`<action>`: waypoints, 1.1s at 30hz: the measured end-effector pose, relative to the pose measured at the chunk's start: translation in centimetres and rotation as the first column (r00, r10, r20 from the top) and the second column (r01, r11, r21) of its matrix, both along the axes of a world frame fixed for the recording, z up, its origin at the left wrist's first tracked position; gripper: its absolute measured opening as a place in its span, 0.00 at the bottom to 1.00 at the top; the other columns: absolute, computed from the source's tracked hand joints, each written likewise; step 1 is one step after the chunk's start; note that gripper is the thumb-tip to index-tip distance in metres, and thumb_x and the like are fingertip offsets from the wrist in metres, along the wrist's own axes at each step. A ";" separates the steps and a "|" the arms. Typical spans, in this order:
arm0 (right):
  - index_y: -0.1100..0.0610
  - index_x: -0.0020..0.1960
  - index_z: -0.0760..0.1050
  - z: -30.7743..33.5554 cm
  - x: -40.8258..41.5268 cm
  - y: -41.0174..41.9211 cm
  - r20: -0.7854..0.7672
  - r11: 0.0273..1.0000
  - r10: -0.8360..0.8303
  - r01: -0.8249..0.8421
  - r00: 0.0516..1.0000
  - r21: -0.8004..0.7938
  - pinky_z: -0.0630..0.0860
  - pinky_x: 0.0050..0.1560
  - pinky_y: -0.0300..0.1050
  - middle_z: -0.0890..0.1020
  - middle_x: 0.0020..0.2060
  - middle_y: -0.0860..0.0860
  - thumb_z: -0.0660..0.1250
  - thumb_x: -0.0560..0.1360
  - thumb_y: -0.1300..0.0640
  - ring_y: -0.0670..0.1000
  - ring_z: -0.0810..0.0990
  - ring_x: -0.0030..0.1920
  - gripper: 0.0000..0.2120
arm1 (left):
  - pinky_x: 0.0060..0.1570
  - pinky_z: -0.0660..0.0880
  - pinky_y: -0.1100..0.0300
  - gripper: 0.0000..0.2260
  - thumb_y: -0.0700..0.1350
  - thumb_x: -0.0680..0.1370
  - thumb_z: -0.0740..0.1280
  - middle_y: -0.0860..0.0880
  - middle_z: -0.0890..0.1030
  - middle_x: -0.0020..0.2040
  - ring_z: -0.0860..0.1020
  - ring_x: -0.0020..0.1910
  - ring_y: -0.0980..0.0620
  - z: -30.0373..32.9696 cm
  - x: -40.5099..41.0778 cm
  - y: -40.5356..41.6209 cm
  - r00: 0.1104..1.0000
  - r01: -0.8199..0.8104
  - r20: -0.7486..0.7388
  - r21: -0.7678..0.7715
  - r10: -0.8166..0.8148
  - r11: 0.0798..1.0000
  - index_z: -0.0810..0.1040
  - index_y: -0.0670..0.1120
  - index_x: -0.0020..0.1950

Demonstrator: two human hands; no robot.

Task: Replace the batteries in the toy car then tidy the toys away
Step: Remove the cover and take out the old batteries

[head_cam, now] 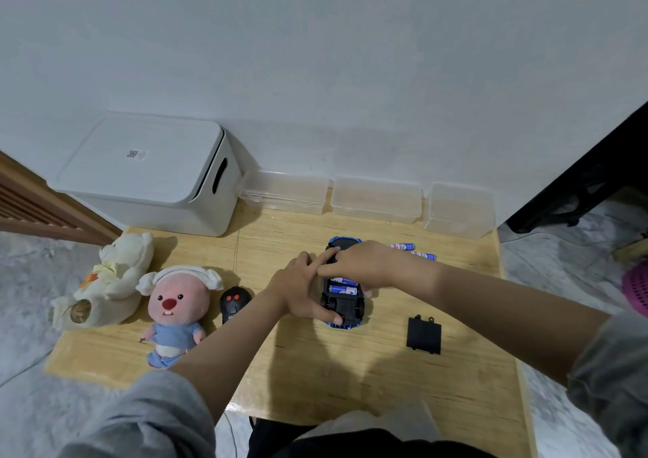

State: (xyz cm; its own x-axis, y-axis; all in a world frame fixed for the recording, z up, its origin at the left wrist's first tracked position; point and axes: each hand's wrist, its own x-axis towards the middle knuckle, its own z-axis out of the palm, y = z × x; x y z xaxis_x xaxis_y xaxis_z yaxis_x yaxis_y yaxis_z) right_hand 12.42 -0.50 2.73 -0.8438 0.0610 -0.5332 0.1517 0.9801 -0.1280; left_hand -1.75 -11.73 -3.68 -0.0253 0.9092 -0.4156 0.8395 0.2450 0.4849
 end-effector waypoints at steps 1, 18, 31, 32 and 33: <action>0.48 0.65 0.62 0.0 0.3 0.0 -0.032 1.000 -0.016 0.016 0.999 -0.022 0.67 0.31 0.43 0.76 0.52 0.51 0.66 0.69 0.70 0.42 0.67 0.26 0.31 | 0.54 0.75 0.49 0.58 0.74 0.49 0.70 0.50 0.67 0.54 0.69 0.56 0.49 0.0 0.0 0.0 1.000 -0.002 0.002 -0.003 0.002 1.000 0.42 0.68 0.72; 0.51 0.57 0.72 -2.5 3.0 -1.4 -0.142 0.599 -0.741 0.550 0.657 -0.582 0.75 0.47 0.45 0.80 0.43 0.44 0.67 0.75 0.54 0.46 0.77 0.49 0.11 | 0.50 0.72 0.56 0.56 0.68 0.56 0.76 0.51 0.66 0.53 0.68 0.55 0.52 0.0 0.4 -0.3 1.000 -0.012 -0.002 0.033 0.012 0.999 0.44 0.65 0.74; 0.58 0.42 0.76 -0.8 4.5 -3.9 0.354 -0.179 -0.928 0.696 0.114 -0.695 0.58 0.22 0.36 0.76 0.29 0.51 0.66 0.76 0.50 0.46 0.64 0.21 0.12 | 0.51 0.74 0.52 0.57 0.69 0.55 0.75 0.50 0.66 0.53 0.69 0.57 0.48 -0.2 0.5 -0.3 0.999 -0.034 0.020 0.014 0.034 0.999 0.40 0.67 0.73; 0.59 0.43 0.77 -1.0 4.4 -4.4 0.263 -0.080 -0.957 0.754 0.126 -0.653 0.59 0.22 0.36 0.76 0.29 0.52 0.66 0.76 0.52 0.45 0.66 0.21 0.10 | 0.51 0.74 0.52 0.57 0.69 0.56 0.75 0.50 0.66 0.53 0.69 0.57 0.48 -0.2 0.6 -0.4 0.999 -0.035 0.020 0.017 0.035 0.999 0.41 0.67 0.73; 0.60 0.42 0.78 -1.3 4.3 -5.0 0.196 -0.027 -0.973 0.781 0.122 -0.623 0.63 0.23 0.35 0.77 0.28 0.53 0.66 0.76 0.54 0.45 0.70 0.21 0.09 | 0.50 0.74 0.53 0.57 0.69 0.56 0.75 0.50 0.66 0.53 0.69 0.56 0.48 -0.2 0.6 -0.4 0.999 -0.037 0.019 0.022 0.036 0.999 0.41 0.67 0.73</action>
